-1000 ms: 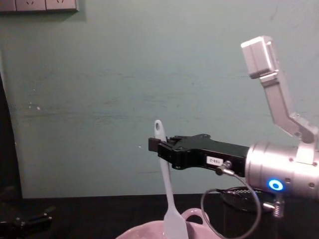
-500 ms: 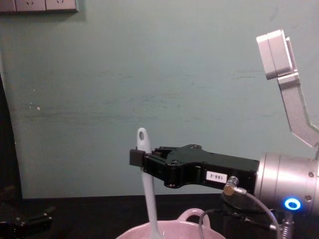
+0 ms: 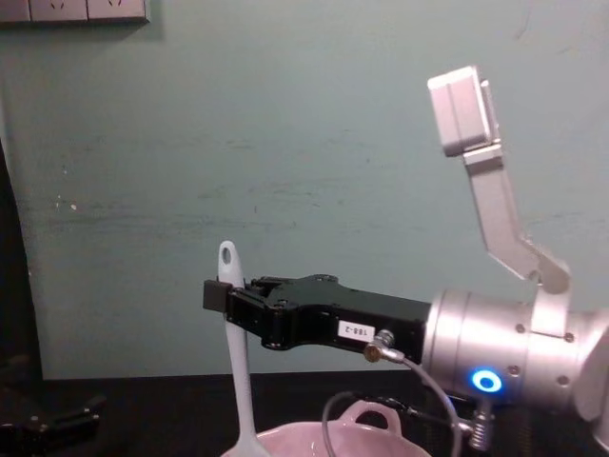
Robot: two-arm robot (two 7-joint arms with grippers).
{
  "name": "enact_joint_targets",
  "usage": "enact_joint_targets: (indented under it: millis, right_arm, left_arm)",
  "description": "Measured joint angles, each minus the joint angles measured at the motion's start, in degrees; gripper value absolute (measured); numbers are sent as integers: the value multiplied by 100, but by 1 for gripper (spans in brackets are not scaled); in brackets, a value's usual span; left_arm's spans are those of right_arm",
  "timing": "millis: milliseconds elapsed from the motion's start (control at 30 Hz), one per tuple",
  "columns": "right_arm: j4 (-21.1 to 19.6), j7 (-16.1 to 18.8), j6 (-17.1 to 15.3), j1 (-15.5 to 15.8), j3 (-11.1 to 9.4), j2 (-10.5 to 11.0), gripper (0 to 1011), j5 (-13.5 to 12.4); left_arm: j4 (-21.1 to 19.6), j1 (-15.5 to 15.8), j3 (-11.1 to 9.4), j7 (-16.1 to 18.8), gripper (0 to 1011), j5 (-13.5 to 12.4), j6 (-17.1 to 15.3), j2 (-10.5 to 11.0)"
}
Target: Use the one hand to pick up the spoon and stir the clear water in the bowl.
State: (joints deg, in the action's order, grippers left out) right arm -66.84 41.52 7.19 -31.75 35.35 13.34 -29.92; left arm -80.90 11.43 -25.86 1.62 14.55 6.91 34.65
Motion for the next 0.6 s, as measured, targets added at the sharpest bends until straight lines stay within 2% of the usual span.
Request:
enact_joint_targets:
  millis: [167, 400, 600]
  right_arm:
    - [502, -106, 243, -226, -2, -237, 121, 123]
    - [961, -300, 620, -378, -120, -422, 121, 351]
    - [938, -460, 710, -363, -230, -381, 120, 510]
  left_arm:
    - [0, 0, 0, 0, 1011, 0, 0, 0]
    - [0, 0, 0, 0, 1011, 0, 0, 0]
    - [0, 0, 0, 0, 1011, 0, 0, 0]
